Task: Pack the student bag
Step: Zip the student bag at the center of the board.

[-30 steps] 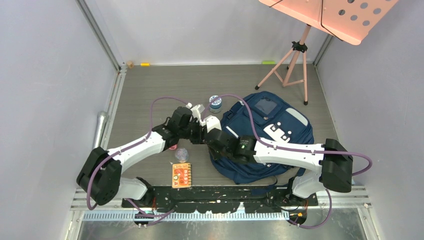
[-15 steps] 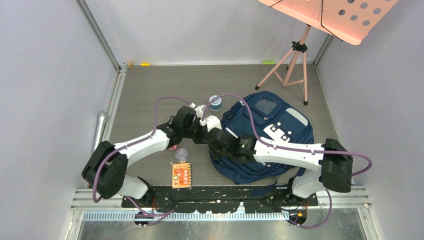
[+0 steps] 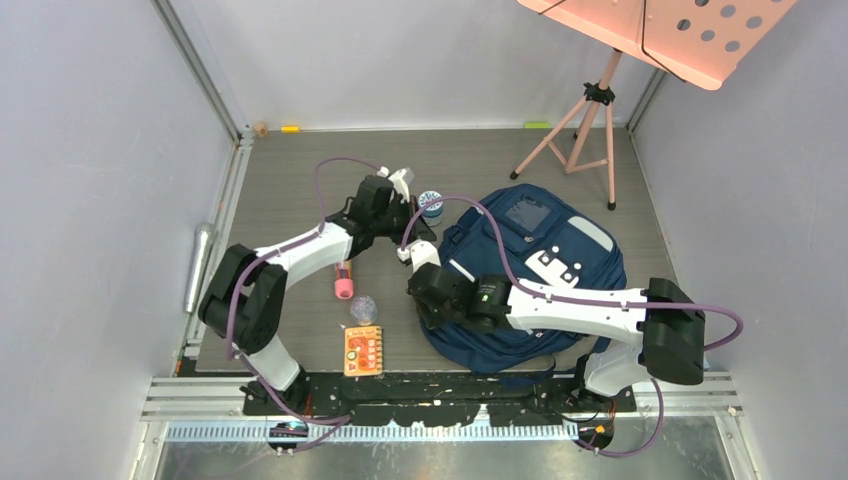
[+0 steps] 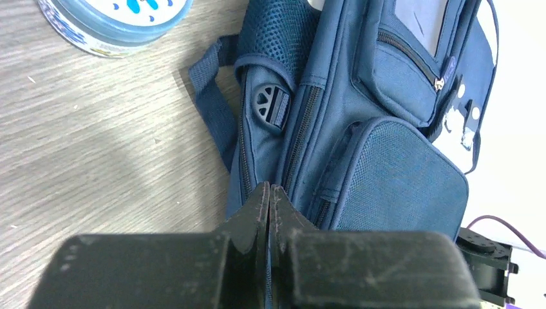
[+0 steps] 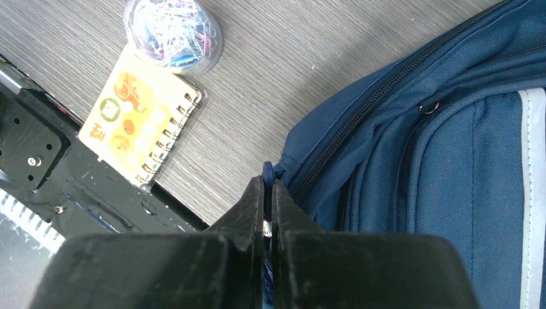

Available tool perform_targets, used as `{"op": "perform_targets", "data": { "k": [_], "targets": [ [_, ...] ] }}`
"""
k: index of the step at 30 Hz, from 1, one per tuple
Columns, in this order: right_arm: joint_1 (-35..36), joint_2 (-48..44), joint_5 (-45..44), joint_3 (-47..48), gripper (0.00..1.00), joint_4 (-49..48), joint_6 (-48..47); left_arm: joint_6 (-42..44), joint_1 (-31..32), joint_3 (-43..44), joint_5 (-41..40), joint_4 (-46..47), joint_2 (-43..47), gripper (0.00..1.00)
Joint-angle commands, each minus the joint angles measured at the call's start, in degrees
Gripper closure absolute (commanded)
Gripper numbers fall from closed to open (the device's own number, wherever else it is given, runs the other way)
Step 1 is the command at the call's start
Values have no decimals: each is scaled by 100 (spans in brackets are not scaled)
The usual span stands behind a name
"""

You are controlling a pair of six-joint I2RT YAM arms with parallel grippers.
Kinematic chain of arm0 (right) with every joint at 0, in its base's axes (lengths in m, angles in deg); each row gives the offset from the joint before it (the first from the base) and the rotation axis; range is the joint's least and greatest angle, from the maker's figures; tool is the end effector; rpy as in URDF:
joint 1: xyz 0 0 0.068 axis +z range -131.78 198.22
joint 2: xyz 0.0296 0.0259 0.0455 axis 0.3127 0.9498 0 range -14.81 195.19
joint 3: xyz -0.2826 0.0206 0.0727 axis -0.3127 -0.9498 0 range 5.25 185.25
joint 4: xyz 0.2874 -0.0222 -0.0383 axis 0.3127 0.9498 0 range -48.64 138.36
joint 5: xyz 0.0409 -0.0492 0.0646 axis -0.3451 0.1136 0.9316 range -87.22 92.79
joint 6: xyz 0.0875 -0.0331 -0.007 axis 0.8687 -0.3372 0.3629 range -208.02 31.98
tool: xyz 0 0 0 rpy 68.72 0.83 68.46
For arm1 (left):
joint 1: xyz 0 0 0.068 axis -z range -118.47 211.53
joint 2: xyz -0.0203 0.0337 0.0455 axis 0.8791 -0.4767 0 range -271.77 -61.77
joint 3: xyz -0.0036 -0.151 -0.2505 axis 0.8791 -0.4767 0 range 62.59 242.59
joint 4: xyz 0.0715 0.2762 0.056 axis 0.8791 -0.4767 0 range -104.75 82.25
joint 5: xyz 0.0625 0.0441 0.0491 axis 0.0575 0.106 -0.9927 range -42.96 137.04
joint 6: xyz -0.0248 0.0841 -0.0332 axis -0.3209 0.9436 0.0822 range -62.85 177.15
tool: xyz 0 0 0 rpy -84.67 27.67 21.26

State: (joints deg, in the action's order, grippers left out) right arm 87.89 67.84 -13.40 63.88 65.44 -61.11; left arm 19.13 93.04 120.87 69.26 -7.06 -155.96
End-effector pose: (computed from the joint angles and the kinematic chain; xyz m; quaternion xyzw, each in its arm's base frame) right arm 0.1487 0.3331 0.2224 -0.2901 0.8793 0.1768 0.3337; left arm 0.3446 -0.2488 0.1959 0.0390 0.8749 -0.3980 0.2733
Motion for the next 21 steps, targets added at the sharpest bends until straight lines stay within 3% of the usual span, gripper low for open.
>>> {"op": "perform_targets", "data": {
  "k": [1,6,10,18,21],
  "targets": [
    [128,-250,-143,106,100,-444,270,418,-48,262,99,-199,223,95],
    [130,-197,-284,285,100,-448,159,592,-48,-271,273,-611,887,55],
    [127,-87,-322,442,100,-398,128,383,58,-1038,692,-586,1398,37],
    [125,43,-263,547,100,-470,128,164,429,-1644,985,-500,1849,26],
    [127,51,-254,537,100,-498,130,159,483,-1680,910,-645,1880,37]
  ]
}}
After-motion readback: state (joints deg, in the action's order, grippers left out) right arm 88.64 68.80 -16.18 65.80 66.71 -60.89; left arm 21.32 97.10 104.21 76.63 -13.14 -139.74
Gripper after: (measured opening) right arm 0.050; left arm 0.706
